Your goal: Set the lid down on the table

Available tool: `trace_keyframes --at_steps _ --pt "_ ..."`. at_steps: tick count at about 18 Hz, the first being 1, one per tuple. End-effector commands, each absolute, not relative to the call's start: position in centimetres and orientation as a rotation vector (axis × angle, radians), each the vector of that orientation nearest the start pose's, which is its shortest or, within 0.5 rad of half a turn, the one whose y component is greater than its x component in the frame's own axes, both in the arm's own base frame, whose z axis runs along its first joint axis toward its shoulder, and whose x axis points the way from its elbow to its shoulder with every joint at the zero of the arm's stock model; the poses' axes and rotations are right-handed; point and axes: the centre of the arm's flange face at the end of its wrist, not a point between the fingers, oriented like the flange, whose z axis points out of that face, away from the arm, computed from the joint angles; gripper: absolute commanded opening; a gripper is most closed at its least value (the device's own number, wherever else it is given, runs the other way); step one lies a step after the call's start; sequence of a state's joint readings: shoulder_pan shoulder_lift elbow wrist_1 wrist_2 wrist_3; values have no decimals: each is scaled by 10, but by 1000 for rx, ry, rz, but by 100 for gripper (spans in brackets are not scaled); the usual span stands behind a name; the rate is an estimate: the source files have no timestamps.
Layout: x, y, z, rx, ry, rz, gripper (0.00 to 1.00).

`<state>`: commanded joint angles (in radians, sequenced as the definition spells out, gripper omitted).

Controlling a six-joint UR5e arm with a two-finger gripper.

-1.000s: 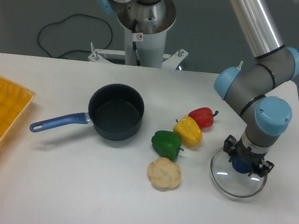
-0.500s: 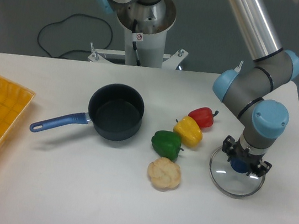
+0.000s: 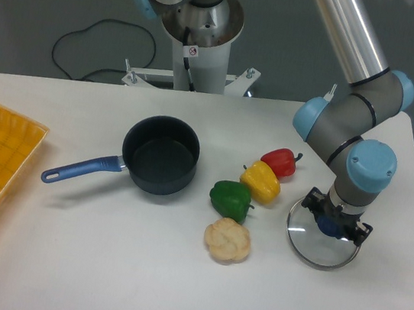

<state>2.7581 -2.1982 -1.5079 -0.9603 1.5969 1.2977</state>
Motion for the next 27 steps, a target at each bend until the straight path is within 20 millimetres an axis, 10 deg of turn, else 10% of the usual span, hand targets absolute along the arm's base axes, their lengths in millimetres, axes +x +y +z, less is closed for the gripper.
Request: trace_keyframes --at_steps 11,27 --pt "-583 381 209 -3144 165 96 99" --pt "-519 392 296 -3129 151 97 100"
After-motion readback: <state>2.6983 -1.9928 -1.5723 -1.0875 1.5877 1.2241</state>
